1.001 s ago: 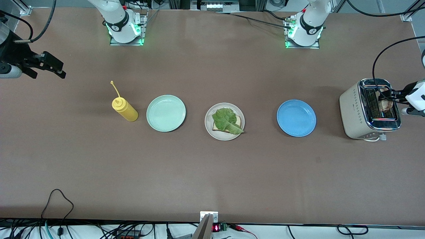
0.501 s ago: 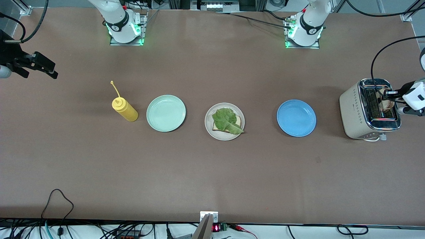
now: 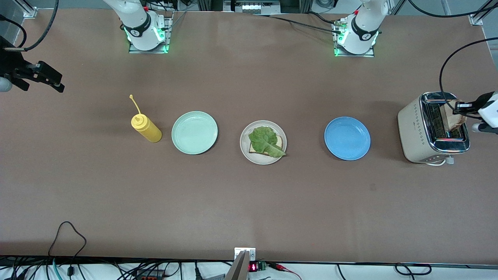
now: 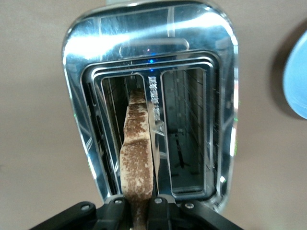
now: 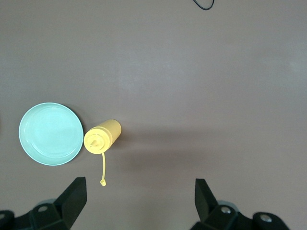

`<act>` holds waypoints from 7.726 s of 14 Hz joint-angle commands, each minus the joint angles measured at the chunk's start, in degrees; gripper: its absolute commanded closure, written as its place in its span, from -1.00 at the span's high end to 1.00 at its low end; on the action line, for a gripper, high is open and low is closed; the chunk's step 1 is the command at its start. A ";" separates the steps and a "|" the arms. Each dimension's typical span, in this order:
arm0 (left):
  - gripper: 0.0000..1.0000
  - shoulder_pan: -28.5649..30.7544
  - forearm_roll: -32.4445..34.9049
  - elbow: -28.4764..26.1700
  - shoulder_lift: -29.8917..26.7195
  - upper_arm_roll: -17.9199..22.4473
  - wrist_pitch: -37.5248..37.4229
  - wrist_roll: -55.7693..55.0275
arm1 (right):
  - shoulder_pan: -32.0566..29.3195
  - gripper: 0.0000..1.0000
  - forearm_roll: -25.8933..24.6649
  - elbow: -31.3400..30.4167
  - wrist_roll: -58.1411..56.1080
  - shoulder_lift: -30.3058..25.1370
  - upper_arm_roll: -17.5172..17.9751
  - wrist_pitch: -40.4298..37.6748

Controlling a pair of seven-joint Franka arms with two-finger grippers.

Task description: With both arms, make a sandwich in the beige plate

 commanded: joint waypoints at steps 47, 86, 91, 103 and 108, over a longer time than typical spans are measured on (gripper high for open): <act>-0.98 -24.68 -67.03 13.68 37.67 -19.57 11.72 12.53 | -0.68 1.00 -0.14 0.53 0.27 -0.83 1.18 -0.92; 1.00 -24.16 -0.44 33.26 18.87 -18.86 -25.24 -25.70 | -0.77 1.00 0.56 0.53 0.35 -0.65 1.18 -1.09; 1.00 -24.15 0.38 38.22 13.88 -16.42 -29.60 -25.97 | -0.77 1.00 0.48 0.44 0.35 -0.48 1.18 -1.27; 1.00 -26.62 -5.95 8.41 -12.42 -0.13 -7.23 -26.14 | -0.59 1.00 0.48 0.53 -0.26 -1.45 0.74 -2.23; 1.00 -26.00 -6.56 9.81 -10.93 -0.14 -8.49 -25.53 | 0.37 1.00 2.06 0.53 -0.17 -2.50 0.92 -2.59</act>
